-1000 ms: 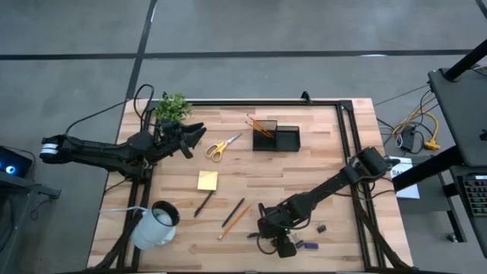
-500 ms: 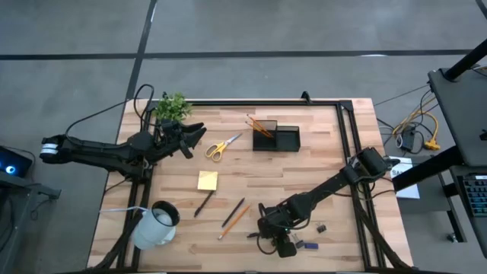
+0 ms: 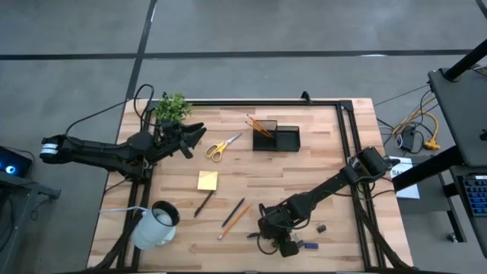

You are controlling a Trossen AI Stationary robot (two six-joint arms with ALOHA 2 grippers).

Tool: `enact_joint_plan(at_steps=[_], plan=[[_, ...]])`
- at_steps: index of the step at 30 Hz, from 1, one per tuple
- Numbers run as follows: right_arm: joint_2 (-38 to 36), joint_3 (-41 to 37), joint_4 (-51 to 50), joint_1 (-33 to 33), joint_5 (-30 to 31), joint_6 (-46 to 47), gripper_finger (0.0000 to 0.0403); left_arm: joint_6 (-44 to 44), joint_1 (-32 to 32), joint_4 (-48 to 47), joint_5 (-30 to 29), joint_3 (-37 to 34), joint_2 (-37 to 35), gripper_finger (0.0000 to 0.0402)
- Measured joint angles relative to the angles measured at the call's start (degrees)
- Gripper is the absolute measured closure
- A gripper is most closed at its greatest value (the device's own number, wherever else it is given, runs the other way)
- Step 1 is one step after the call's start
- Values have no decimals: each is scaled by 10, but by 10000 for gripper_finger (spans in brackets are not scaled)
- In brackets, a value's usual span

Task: Pick and place office supplies into organizer
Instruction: Put the left binder clip into the desk organizer

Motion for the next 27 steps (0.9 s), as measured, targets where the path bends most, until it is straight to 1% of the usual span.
enact_joint_plan(at_steps=[10,27], plan=[[0,-1,1,0,5,-26,324,0,0,0,-2,0,0,244],[0,-10,4,-2,4,-21,368,5,0,0,-1,0,0,244]])
